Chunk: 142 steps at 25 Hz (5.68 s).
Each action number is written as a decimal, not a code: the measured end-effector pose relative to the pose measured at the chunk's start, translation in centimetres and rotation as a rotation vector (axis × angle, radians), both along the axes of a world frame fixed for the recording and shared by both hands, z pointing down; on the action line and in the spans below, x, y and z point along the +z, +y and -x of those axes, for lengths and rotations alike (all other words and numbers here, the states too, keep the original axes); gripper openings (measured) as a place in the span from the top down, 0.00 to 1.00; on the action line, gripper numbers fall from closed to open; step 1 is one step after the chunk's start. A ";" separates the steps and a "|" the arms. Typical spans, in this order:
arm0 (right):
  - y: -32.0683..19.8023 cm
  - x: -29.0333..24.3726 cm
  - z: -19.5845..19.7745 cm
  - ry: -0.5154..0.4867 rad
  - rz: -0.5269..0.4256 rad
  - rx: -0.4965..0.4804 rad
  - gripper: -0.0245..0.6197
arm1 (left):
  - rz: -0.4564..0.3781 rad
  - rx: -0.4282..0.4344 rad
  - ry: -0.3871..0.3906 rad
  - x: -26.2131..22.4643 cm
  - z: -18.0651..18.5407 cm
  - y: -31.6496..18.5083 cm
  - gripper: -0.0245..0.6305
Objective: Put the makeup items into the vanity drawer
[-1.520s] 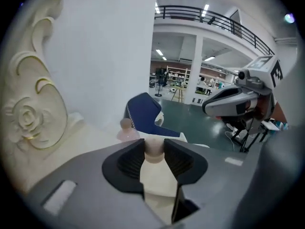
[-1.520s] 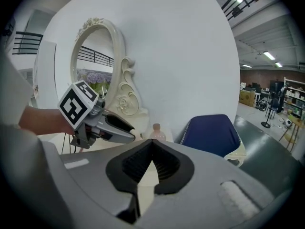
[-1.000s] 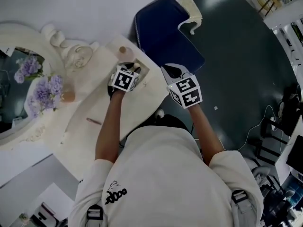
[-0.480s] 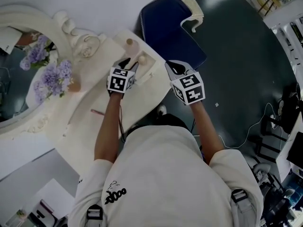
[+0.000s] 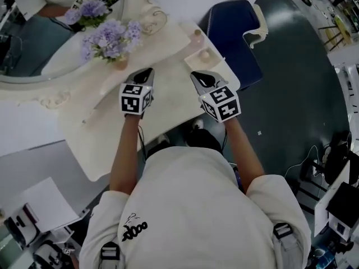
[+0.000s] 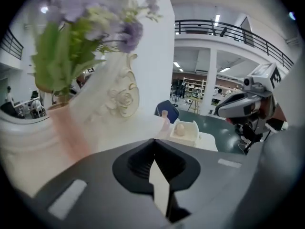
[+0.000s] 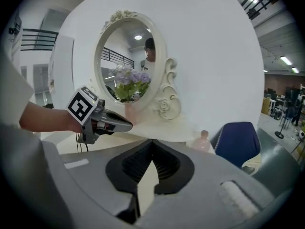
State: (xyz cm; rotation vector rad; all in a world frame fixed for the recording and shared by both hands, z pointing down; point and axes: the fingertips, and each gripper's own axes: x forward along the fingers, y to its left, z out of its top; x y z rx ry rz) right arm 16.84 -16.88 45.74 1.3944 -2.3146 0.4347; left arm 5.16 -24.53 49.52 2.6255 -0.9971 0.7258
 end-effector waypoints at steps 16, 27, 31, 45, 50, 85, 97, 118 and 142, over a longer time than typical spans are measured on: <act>1.0 11.2 18.2 0.085 0.218 -0.276 0.88 | 0.115 -0.204 0.012 5.1 18.4 8.9 0.94; 1.8 18.9 21.9 0.192 0.343 -0.303 0.85 | 0.160 -0.204 0.019 7.0 21.7 11.0 0.94; 1.8 20.4 22.0 0.222 0.354 -0.289 0.85 | 0.171 -0.198 0.014 7.6 22.3 11.5 0.94; 1.5 18.4 21.3 0.262 0.329 -0.269 0.91 | 0.164 -0.148 0.024 6.7 21.5 10.7 0.94; 0.9 14.4 17.7 0.240 0.262 -0.195 0.91 | 0.141 -0.109 0.052 4.9 18.5 8.7 0.94; -5.9 12.9 -9.7 0.516 0.359 -0.400 0.90 | 0.119 -0.035 0.078 2.9 -10.0 -0.5 0.94; -6.2 13.1 -9.9 0.376 0.388 -0.337 0.79 | 0.114 -0.034 0.061 2.8 -9.5 0.2 0.94; 2.9 -1.1 -7.9 0.223 0.000 0.258 0.96 | -0.051 0.147 0.151 -5.2 -2.6 5.5 0.94; 10.0 -18.6 8.0 0.199 -0.437 0.181 0.96 | -0.412 0.226 0.320 -22.5 9.6 12.8 0.94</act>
